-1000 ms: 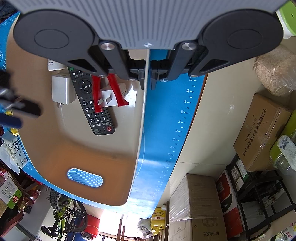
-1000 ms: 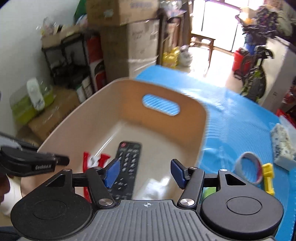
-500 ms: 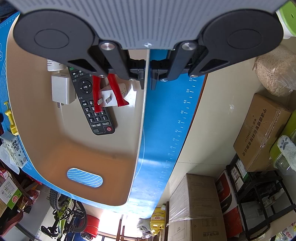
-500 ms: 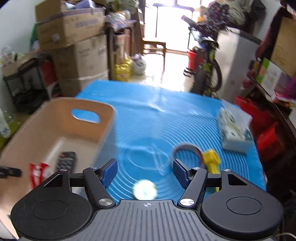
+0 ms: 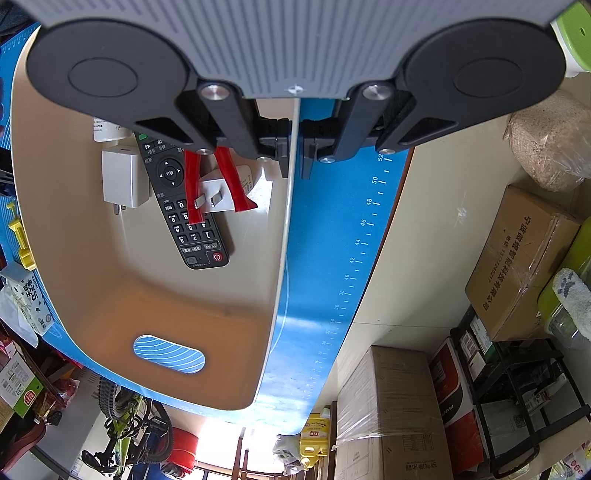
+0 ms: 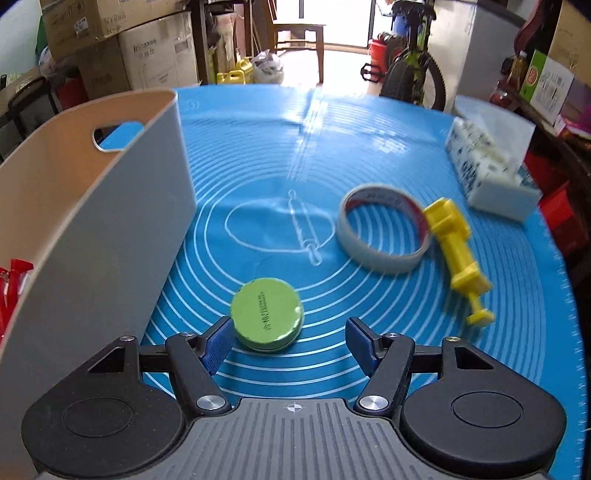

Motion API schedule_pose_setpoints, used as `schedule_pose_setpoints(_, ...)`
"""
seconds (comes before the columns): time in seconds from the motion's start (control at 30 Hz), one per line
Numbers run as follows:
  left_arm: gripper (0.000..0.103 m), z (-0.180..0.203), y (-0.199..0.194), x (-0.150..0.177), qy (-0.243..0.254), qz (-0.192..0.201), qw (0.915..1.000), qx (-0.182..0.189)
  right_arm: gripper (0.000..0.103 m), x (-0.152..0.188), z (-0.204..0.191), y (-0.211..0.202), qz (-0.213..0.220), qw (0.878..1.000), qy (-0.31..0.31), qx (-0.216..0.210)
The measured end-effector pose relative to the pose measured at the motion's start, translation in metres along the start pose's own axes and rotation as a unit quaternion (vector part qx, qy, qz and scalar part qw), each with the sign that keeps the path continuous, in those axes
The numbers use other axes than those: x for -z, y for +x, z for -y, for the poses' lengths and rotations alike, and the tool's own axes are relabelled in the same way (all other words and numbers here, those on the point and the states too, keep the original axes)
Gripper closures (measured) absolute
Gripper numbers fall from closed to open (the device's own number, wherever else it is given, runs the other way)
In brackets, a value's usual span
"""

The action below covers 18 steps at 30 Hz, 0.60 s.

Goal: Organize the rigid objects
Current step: 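Grasp the green round tin with the right tool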

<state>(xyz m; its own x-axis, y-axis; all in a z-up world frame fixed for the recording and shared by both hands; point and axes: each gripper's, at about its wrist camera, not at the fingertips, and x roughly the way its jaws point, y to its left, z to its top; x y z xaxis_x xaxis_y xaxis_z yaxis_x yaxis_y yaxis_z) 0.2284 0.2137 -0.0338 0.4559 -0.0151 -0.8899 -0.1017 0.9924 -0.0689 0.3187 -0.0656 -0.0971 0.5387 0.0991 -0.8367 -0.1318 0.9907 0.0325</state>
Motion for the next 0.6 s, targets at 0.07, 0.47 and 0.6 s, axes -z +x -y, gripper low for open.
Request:
schedule_pose_setpoints(0.07, 0.099, 0.000, 0.000, 0.000, 0.000, 0.000, 1.0000, 0.000, 0.031, 0.001, -0.001, 0.007, 0.000, 1.000, 0.008, -0.006)
schedule_pose_setpoints(0.47, 0.098, -0.001, 0.000, 0.000, 0.000, 0.000, 1.0000, -0.001, 0.042, 0.006, -0.019, 0.017, 0.033, 0.999, -0.012, 0.007)
schedule_pose_setpoints(0.6, 0.099, 0.000, 0.000, 0.000, 0.000, 0.000, 1.0000, 0.000, 0.049, 0.007, -0.021, 0.014, 0.038, 0.999, -0.015, 0.005)
